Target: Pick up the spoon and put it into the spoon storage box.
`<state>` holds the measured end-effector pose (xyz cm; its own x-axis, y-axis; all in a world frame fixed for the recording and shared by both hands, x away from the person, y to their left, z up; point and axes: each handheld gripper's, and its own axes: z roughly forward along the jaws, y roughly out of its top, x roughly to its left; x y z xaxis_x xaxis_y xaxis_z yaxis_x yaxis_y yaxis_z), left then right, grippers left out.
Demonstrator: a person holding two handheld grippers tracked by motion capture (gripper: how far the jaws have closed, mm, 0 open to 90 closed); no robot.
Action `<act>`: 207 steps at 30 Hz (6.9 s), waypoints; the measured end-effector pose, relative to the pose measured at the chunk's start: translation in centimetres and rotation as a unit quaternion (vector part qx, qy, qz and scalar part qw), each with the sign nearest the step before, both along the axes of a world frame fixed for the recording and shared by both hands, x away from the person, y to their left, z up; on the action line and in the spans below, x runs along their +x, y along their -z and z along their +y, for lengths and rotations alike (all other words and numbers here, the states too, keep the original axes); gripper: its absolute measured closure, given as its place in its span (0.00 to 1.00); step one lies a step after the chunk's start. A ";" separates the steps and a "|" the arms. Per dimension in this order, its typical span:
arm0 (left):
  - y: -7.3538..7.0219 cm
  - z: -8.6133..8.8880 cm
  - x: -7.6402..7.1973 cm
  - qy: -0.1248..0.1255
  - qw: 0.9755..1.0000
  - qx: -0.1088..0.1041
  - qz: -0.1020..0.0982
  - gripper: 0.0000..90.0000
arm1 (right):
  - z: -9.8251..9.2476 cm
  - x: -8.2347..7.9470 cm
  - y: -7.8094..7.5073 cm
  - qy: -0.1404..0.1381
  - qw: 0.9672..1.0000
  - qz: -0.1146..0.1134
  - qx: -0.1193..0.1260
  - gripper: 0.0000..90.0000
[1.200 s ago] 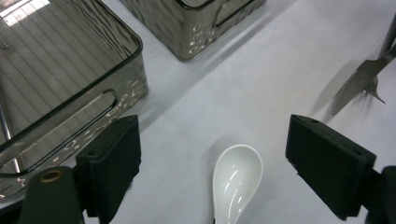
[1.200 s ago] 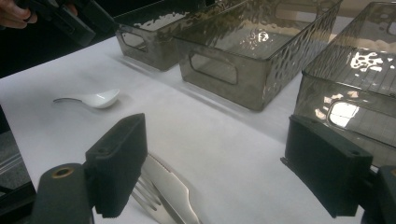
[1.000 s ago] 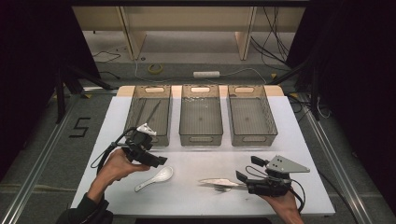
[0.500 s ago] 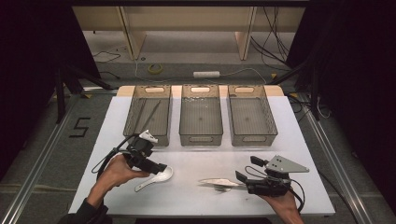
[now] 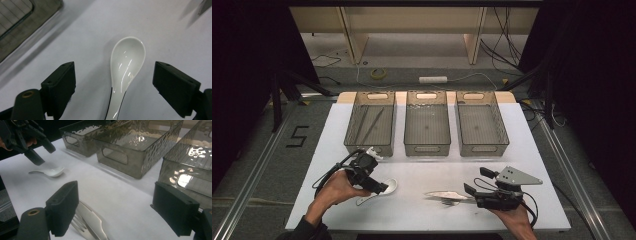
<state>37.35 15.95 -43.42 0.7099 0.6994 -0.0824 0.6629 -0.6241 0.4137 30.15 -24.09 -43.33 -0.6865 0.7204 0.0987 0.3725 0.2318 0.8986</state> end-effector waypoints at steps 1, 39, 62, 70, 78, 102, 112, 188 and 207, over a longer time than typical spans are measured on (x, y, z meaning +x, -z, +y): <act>0.1 0.0 0.0 0.001 1.000 0.002 0.003 0.21 | 0.0 0.0 0.0 0.000 1.000 -0.001 0.002 0.24; 2.5 -0.3 -1.1 0.064 0.994 0.079 0.041 0.68 | 0.5 -0.1 -0.1 -0.007 1.000 -0.002 -0.008 0.24; 2.0 0.0 -1.0 0.057 0.996 0.061 0.011 0.82 | 0.5 -0.1 -0.1 -0.006 1.000 -0.003 -0.010 0.24; 1.0 0.1 -1.0 0.038 0.999 0.007 -0.007 0.82 | 0.5 -0.1 -0.1 -0.006 1.000 -0.003 -0.010 0.24; 0.1 0.1 -0.9 0.024 0.999 -0.034 -0.022 0.83 | 0.5 -0.1 -0.1 -0.005 1.000 -0.002 -0.010 0.24; -2.8 -1.6 0.3 0.016 0.993 -0.095 -0.074 0.84 | 0.6 0.0 0.1 -0.004 1.000 0.003 -0.011 0.24; -4.3 -2.7 2.2 0.010 0.989 -0.116 -0.094 0.84 | 0.5 0.1 0.2 -0.003 1.000 0.004 -0.011 0.24; -3.2 -10.7 18.0 -0.087 0.984 -0.108 -0.108 0.93 | 0.3 0.1 0.3 -0.009 1.000 0.008 -0.005 0.24; -3.6 -10.8 18.0 -0.101 0.981 -0.133 -0.099 0.55 | 0.3 0.1 0.2 -0.010 1.000 0.006 -0.004 0.24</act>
<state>55.30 5.18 -39.86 0.5797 0.7999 -0.1550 0.6522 -0.3415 0.6768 30.20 -23.81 -43.56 -0.6996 0.7073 0.1012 0.3788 0.2471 0.8919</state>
